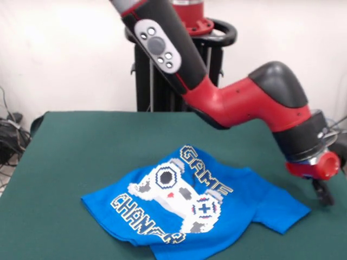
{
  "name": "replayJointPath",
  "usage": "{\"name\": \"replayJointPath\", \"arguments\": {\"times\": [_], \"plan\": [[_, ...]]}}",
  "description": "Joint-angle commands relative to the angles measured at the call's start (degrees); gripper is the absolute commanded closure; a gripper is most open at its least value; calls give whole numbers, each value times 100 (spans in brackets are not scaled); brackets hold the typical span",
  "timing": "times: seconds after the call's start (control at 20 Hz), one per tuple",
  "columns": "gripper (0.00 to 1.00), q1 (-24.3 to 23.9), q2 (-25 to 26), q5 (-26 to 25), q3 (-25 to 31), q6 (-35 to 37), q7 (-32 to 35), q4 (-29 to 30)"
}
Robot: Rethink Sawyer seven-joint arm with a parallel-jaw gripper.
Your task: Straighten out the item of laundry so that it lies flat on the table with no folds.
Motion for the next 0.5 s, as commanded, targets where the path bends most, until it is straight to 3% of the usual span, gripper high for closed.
{"name": "replayJointPath", "arguments": {"times": [0.05, 0.25, 0.4, 0.5], "plan": [[100, 534, 198, 885, 389, 513, 1309, -163], [100, 793, -21, 1407, 93, 826, 1200, -312], [100, 1315, -1079, 2123, -1255, 1714, 781, -26], [100, 1708, -1372, 2331, -2177, 2194, 387, -134]]}}
